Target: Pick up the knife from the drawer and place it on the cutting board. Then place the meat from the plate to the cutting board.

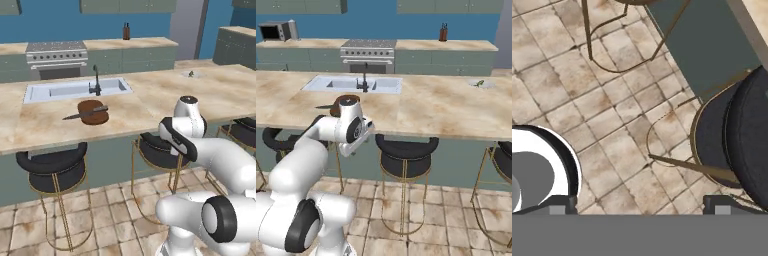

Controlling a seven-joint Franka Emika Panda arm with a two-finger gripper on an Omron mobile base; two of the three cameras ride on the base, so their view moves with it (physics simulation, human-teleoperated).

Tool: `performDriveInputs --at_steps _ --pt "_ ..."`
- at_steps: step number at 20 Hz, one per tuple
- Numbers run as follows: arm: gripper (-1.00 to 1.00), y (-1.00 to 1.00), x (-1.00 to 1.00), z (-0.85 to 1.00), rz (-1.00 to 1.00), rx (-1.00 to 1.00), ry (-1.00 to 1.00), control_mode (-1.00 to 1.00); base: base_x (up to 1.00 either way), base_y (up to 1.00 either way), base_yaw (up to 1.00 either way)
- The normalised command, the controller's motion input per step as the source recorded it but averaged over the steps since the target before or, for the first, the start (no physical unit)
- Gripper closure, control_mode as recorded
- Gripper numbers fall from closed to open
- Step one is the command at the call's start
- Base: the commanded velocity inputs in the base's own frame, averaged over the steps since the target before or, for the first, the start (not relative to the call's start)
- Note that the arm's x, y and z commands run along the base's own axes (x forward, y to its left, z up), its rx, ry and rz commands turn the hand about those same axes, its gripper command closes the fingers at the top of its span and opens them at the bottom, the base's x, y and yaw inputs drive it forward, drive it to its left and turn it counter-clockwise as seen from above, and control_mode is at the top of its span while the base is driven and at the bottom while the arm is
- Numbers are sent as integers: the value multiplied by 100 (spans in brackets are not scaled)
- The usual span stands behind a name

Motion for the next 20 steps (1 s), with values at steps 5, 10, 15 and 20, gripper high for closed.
performDriveInputs --at_steps 5,10,15,20 --pt "-100 0 0 0 0 0 0 100 0 -100 -5" --pt "-100 0 0 0 0 0 0 100 0 -100 0" --pt "-100 0 0 0 0 0 0 100 0 -100 0" --pt "-100 0 0 0 0 0 0 100 3 -100 0"
